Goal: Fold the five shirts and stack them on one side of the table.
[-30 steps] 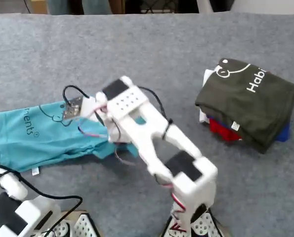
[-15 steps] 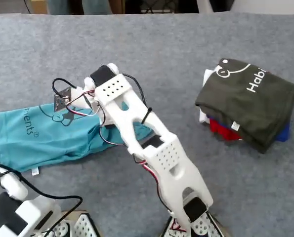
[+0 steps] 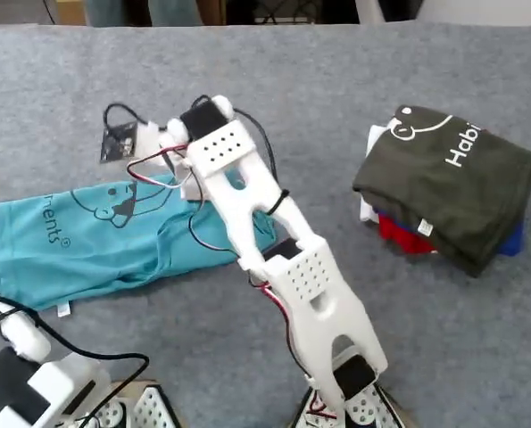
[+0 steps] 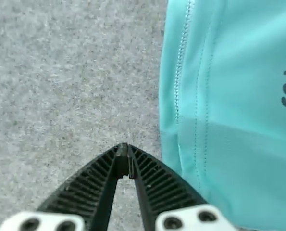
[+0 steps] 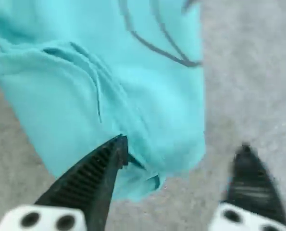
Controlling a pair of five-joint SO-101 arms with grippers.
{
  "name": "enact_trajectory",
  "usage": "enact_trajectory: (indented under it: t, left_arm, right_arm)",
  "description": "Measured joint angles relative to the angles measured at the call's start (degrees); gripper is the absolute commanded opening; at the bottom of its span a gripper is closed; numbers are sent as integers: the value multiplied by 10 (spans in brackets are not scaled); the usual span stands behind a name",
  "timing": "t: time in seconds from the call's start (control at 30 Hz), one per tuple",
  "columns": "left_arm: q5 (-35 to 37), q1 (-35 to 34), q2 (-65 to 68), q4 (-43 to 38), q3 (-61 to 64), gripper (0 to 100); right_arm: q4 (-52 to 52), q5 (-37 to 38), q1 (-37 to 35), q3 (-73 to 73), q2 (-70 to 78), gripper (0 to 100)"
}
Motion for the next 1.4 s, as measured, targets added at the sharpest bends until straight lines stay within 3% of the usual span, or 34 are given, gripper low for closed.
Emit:
enact_trajectory:
  t: [0.07,0.23,0.47,0.6,0.7,0.8,1.03,1.4]
  left_arm:
    - [0,0,0,0,0,29]
    - [0,0,0,0,0,29]
    - [1,0,0,4,-5,30]
    - [49,10,4,89,-85,42]
    - [84,28,26,178,-181,149]
    - [118,33,78,261,-277,233]
    - [136,32,299,365,-446,238]
    - [142,26,540,397,-639,233]
  right_arm:
    - [0,-28,0,-1,0,55]
    - [0,-75,0,23,-46,15]
    - [-29,-110,-20,230,-102,15]
    - [-43,-140,-18,268,-101,15]
    - [-32,-143,-19,268,-103,15]
    - [-27,-143,-18,267,-103,15]
    - [-18,-162,-18,267,-110,15]
    - [-11,-175,-18,229,-184,15]
